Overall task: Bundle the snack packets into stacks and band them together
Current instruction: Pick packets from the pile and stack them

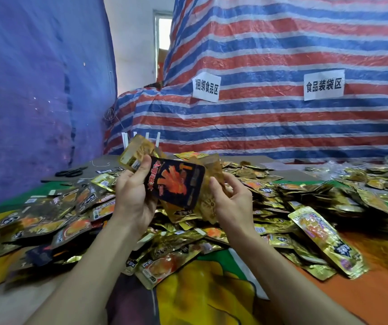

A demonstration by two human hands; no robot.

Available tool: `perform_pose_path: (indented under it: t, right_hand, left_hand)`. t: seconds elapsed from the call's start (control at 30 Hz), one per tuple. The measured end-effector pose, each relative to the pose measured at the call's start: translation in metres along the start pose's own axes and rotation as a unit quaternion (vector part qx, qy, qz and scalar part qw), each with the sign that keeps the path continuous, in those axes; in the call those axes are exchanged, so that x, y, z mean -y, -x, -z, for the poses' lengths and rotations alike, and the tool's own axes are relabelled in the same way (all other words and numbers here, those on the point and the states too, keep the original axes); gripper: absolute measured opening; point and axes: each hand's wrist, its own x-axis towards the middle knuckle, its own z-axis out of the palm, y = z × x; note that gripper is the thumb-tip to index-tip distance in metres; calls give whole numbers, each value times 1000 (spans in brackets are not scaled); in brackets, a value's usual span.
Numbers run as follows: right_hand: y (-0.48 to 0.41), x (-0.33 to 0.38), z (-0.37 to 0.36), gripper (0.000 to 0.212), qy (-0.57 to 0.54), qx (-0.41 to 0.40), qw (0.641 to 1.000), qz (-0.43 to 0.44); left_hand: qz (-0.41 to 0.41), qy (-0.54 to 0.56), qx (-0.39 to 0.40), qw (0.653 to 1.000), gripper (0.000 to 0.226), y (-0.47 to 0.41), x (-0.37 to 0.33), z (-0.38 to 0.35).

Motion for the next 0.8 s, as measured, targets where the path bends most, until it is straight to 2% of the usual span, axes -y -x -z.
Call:
perform_pose_path:
  t: [0.1,0.17,0.23,0.33,0.43,0.5,0.63,0.7,0.77,0.8]
  right_hand:
    - [-2,4,5,17,-36,-58,998,-13]
    - [-3,4,9,14,-27,-54,998,-6]
    - [0,3,9,14,-35,11,999,-19]
    - [9,-4,-3,18,-15,130,989,-64]
    - [15,-12,-15,17,-7,188,977,-98]
    - [17,-15,-15,20,-36,226,963,-139]
    - [20,-16,-3,31,-101,312,918,-224]
    - [25,-18,-1,34,0,330,919,-214]
    - [31,-21,-2,34,143,334,919,-155]
    - [33,-23,-5,32,172,318,923,-128]
  left_hand:
    - [25,29,15,999,23,-6,-4,9]
    - [30,58,34,997,18,-10,-7,14]
    - [33,46,31,998,18,-11,-6,14]
    - [-8,-58,-46,997,13,-11,12,13]
    - [-65,-170,-114,977,18,-5,29,15]
    - [-84,-197,-121,969,19,-1,34,18]
    - [-101,-281,-80,951,19,5,45,23]
    - [-102,-300,-66,946,16,9,50,23]
    - [-100,-296,-57,948,14,12,53,20]
    - [-107,-294,-57,948,15,12,52,18]
